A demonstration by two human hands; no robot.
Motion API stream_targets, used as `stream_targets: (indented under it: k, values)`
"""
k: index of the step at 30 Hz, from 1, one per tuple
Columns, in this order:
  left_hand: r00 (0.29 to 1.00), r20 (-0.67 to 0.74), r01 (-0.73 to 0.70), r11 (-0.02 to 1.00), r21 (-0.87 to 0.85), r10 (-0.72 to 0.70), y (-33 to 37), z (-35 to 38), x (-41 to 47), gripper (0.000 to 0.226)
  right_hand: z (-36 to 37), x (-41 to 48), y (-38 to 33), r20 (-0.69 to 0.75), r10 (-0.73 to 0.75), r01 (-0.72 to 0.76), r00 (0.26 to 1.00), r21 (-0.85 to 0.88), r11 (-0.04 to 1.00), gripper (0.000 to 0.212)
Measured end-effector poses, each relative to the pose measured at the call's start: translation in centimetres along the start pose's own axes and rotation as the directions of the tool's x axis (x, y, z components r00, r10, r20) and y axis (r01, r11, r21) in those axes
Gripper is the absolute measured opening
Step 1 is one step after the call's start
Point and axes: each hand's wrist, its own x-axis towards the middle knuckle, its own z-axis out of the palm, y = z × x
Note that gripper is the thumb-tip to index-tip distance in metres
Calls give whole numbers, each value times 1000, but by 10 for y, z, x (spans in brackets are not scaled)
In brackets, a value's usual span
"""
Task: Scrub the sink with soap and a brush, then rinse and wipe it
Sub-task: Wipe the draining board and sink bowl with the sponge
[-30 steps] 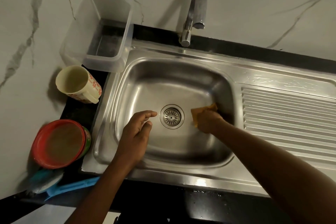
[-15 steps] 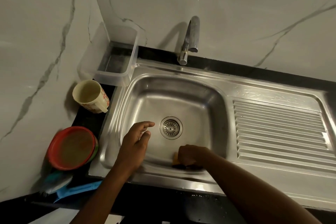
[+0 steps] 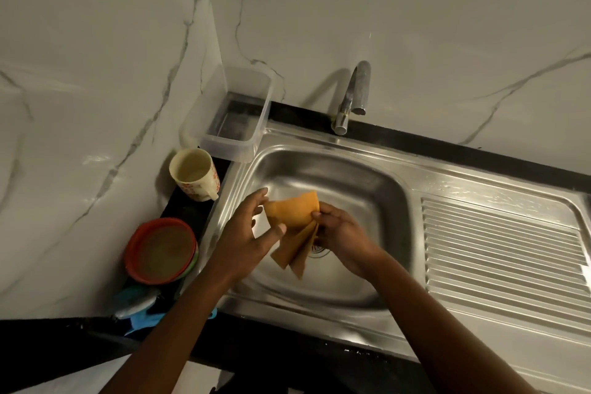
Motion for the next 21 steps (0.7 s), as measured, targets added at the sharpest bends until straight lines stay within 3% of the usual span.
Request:
stream_targets:
  k: [3,8,11,15,21]
  values:
    - [1000,18,-14,999,35,13,11,-10,5,89,13,-2,-29,28,-33,27,999,204,979,37]
    - [993,-83,-79,995,64,85,34,-22,14,17,29,3,-65,119,-73,12,990,447,895,44]
    - [983,-153,-92,991,96,106,41,-30,20,18,36,5,-79,168,-100,18,981,432,902,43]
    - [977,-193,-68,990,125,91,45,-42,29,13,40,12,-83,235,-149,81,960,274,958,47]
    - [973,-226,-35,998,58,48,50,-61,43,16,57,36,-97,178,-166,124,970,226,966,49]
